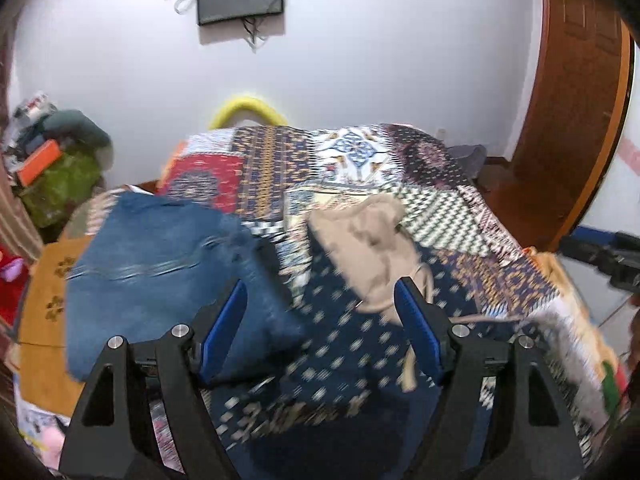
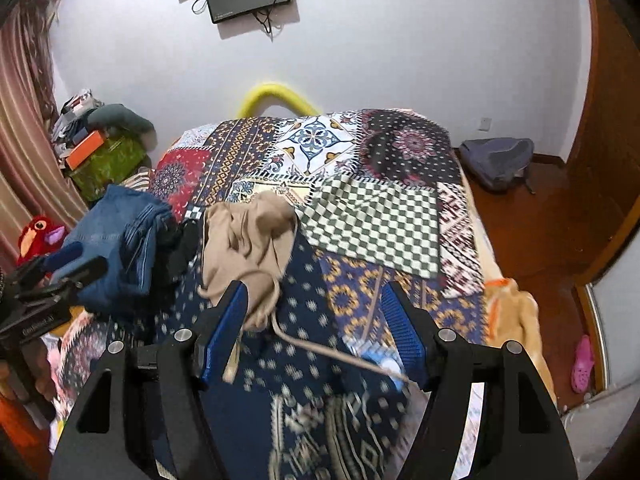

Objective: Fold large clothes
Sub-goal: 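Move both tools to the beige hood and close the left tool on it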

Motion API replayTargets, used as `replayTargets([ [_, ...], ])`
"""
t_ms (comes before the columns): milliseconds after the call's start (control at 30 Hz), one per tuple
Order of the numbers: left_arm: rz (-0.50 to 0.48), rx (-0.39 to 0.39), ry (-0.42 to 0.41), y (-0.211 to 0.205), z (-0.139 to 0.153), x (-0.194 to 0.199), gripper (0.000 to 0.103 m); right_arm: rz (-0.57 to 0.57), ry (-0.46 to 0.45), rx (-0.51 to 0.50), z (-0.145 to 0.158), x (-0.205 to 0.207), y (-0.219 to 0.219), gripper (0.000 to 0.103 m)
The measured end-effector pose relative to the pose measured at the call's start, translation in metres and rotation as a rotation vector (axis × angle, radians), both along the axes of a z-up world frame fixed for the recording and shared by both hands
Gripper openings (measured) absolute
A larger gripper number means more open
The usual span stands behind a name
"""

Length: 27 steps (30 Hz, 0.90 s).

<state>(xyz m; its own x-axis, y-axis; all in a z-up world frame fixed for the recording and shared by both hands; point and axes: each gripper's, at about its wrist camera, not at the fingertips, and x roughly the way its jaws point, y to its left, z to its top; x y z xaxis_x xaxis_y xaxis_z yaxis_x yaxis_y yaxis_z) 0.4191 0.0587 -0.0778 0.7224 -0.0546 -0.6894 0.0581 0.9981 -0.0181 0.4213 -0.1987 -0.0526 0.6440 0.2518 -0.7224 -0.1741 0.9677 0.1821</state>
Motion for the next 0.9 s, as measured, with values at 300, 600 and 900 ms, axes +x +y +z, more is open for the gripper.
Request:
replayTargets([
  [300, -0.015, -0.180, 0.127, -0.009, -0.041, 0.095, 0.070, 0.013, 0.095, 0.044, -0.040, 0.074, 0.024, 0.066],
  [600, 0.072, -0.172, 0.243, 0.006, -0.110, 0.149, 0.030, -0.023, 0.286, 0.115, -0.121, 0.135, 0.035, 0.066],
  [900, 0.080, -0.227, 0.284, 0.013, -0.144, 0.156, 0.020, 0.001, 0.291, 0.137, -0.142, 0.138, 0.035, 0.022],
])
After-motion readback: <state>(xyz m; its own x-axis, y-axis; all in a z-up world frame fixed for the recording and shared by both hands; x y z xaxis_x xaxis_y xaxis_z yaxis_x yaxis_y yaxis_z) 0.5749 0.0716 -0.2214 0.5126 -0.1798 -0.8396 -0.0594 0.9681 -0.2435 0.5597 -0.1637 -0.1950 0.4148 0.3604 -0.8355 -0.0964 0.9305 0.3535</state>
